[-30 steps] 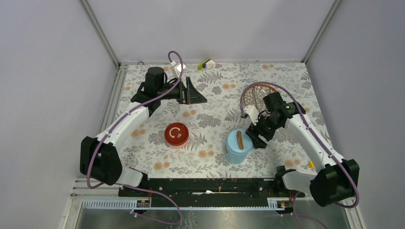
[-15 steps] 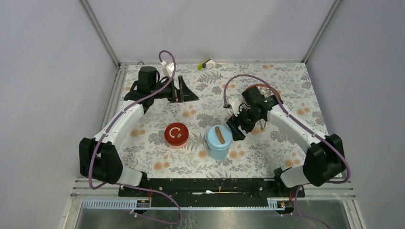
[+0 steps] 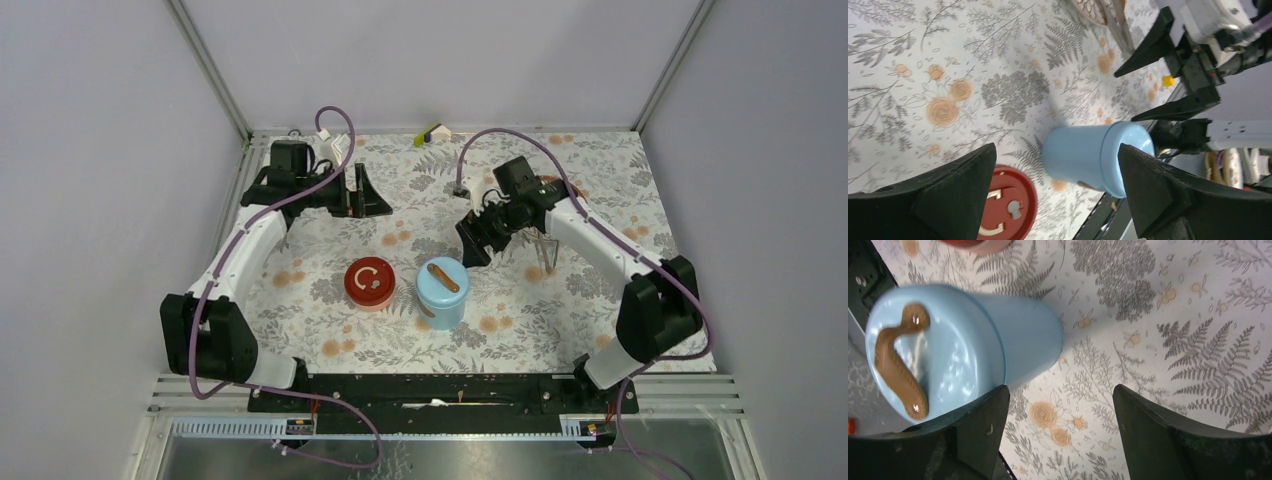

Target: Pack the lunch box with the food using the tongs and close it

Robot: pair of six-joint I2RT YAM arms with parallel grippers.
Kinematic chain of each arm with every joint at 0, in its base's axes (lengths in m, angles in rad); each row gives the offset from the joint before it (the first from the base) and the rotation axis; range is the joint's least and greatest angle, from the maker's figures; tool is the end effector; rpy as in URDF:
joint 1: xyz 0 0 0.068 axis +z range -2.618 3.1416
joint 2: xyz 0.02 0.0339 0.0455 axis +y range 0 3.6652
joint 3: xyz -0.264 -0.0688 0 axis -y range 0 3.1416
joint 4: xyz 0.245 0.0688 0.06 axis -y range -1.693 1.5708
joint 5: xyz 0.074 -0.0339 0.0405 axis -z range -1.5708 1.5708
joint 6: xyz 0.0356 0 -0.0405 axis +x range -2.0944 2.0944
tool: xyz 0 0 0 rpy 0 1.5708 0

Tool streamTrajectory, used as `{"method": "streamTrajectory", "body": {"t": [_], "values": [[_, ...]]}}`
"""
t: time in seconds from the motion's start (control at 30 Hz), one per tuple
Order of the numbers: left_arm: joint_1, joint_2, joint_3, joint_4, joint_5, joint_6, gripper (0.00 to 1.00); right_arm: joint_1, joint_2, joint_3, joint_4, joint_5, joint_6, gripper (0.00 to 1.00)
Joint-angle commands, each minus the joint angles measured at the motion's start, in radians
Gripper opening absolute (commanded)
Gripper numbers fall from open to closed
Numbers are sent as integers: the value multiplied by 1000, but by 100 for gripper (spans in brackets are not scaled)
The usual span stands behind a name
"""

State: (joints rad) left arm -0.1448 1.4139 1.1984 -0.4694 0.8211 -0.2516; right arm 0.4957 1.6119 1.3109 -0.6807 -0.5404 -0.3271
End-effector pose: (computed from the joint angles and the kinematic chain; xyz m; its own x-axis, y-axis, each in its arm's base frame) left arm 0.3000 -0.0701 0.3183 -0.7704 -0.0591 -0.6348 0.4826 0.5966 -0.6412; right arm 0.2910 0.1782 0.2750 -0.4808 -0.5732 -0.6636 -0.8593 0.4585 0.2266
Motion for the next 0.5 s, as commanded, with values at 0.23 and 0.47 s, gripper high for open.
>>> {"method": "streamTrajectory", "body": {"t": [0.23,0.47], "values": [[91,5,126,-330,-47,465,99,7,-351,-371,-15,-38,-174,84],[203,-9,52,-559,-263,1069,99,87,-340,-451,63,-94,-110,83]]}}
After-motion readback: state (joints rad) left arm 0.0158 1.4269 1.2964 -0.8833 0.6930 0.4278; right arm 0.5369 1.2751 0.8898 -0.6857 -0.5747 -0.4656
